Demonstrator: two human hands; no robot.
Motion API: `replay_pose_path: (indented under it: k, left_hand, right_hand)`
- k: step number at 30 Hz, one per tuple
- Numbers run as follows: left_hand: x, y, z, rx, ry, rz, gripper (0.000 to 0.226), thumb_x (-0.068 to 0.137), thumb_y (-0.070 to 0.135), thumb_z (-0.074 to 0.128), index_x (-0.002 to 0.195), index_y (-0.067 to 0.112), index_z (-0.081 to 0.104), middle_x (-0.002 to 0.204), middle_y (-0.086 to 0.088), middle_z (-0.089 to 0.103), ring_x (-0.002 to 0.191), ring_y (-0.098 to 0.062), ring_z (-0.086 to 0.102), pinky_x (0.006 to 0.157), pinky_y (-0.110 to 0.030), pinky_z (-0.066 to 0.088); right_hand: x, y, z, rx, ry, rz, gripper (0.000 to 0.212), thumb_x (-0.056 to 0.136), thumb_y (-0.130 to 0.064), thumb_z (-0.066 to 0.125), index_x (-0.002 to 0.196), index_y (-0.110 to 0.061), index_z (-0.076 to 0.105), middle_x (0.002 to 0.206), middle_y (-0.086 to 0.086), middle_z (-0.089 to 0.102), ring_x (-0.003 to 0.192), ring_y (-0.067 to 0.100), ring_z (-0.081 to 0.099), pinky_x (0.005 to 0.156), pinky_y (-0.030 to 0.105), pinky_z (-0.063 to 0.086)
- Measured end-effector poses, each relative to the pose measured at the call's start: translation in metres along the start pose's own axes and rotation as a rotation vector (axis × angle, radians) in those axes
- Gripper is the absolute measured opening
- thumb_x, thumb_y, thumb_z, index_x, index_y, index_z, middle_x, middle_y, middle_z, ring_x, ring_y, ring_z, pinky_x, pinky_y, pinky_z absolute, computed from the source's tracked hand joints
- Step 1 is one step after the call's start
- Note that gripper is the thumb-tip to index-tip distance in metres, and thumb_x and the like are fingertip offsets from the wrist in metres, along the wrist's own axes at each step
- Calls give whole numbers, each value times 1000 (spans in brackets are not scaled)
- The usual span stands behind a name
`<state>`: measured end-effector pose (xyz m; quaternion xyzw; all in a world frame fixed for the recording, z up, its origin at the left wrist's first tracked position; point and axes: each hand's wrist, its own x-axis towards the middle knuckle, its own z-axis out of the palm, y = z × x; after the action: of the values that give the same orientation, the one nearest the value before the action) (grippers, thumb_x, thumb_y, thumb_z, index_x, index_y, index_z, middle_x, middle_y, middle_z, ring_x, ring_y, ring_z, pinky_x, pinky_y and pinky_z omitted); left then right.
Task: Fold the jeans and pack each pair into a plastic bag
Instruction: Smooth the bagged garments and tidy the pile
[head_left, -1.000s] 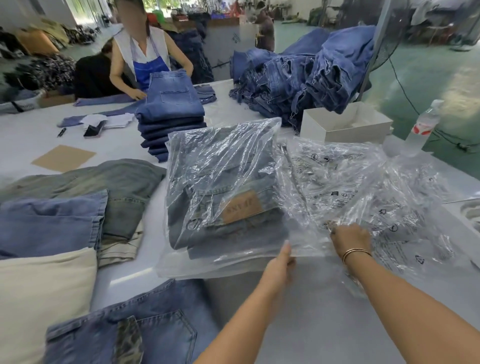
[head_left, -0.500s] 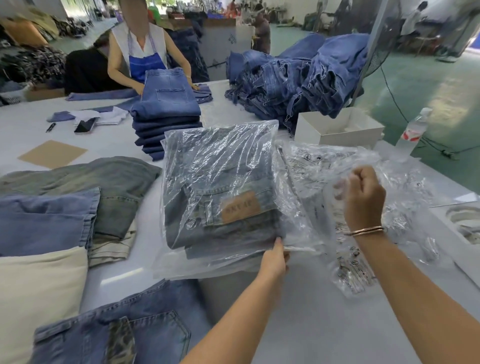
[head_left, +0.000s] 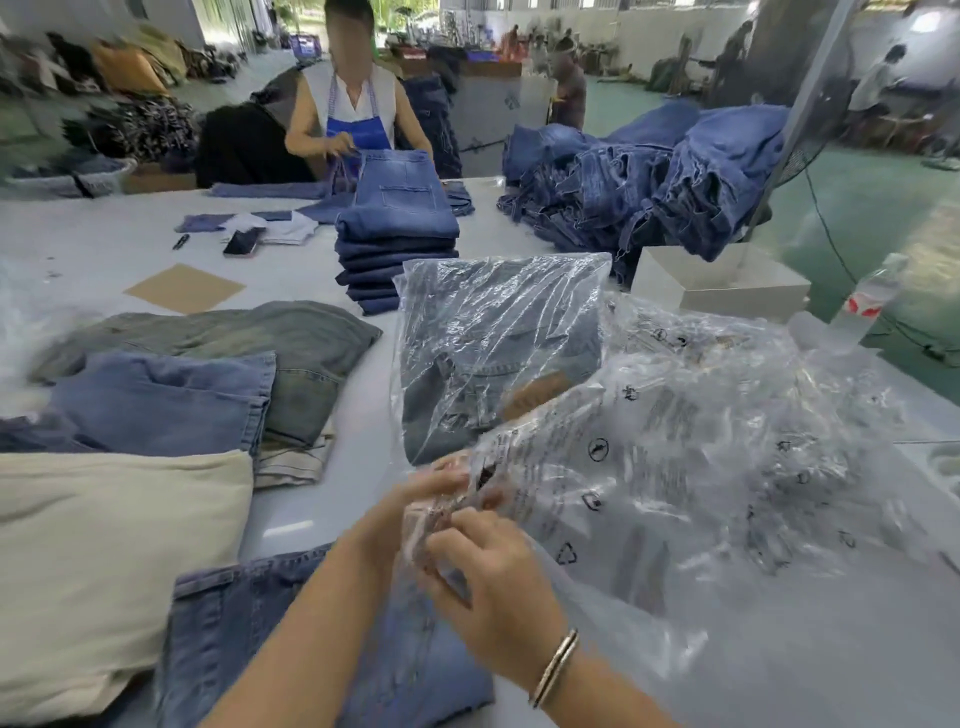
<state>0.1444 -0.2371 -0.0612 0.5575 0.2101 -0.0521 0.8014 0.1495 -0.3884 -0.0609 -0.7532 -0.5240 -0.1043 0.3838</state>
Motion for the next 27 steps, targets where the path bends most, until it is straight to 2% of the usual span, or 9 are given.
replay_pose_path:
  k: [3,5,9,12,14,19,22,24,27]
  left_hand:
    - [-30,0,-46,71,136,115,32,80,-6,63,104,14,62,88,-4,73,74,-13,69,64,-20,55]
    - [-54,-3,-85,149,279,119,39,81,-9,61,106,21,64,90,0,74,76,-11,71,60,-18,54]
    - [-87,-8,-146,182,433,125,44,83,-16,58,110,19,63,94,-6,70,71,-11,70,56,-19,54]
    - [-112,-15,-177,263,553,150,49,84,-17,56,114,22,59,101,-6,65,74,-8,70,59,-17,53]
    - [-122,-20,-195,290,593,152,55,83,-17,57,123,20,56,106,-8,63,83,-15,67,64,-18,54]
    - [-125,-27,-221,363,591,108,61,81,-19,55,124,25,58,117,-8,63,88,-22,64,73,-23,50]
    - [-122,-22,-229,345,611,107,59,81,-21,55,121,22,60,110,-11,64,86,-25,67,74,-34,53]
    - [-119,-12,-237,314,734,184,58,80,-25,48,122,14,59,100,-10,63,79,-21,65,62,-24,55]
    - [-120,18,-251,135,959,338,52,81,-24,44,123,3,58,90,-6,59,76,-14,56,67,-24,48]
  right_hand:
    - [-15,-12,23,136,-148,166,29,87,-38,51,112,-25,60,112,-5,55,104,11,54,88,22,45]
    - [-24,-16,34,167,-148,240,33,89,-38,48,118,-26,60,118,-12,50,112,2,47,93,22,43]
    - [-33,-12,49,91,80,405,32,81,-24,61,113,-29,64,131,-7,45,124,8,39,105,30,34]
    - [-37,7,55,-13,253,793,59,76,-11,74,129,-26,53,148,5,32,133,25,34,108,47,26]
    - [-40,23,56,68,324,1029,69,76,-7,75,138,-12,44,150,14,31,134,32,35,106,46,28]
    - [-39,37,72,664,141,1255,29,93,-6,55,122,-2,54,118,19,61,99,23,56,92,31,45]
    - [-37,35,74,705,52,1253,13,92,-3,57,89,-1,69,72,9,67,60,11,56,53,15,46]
    - [-36,32,75,781,-17,1305,15,89,-4,62,76,0,68,54,4,60,47,12,52,47,21,45]
    - [-36,24,81,908,-50,1415,20,86,-3,65,68,-2,57,51,10,55,43,20,53,45,26,50]
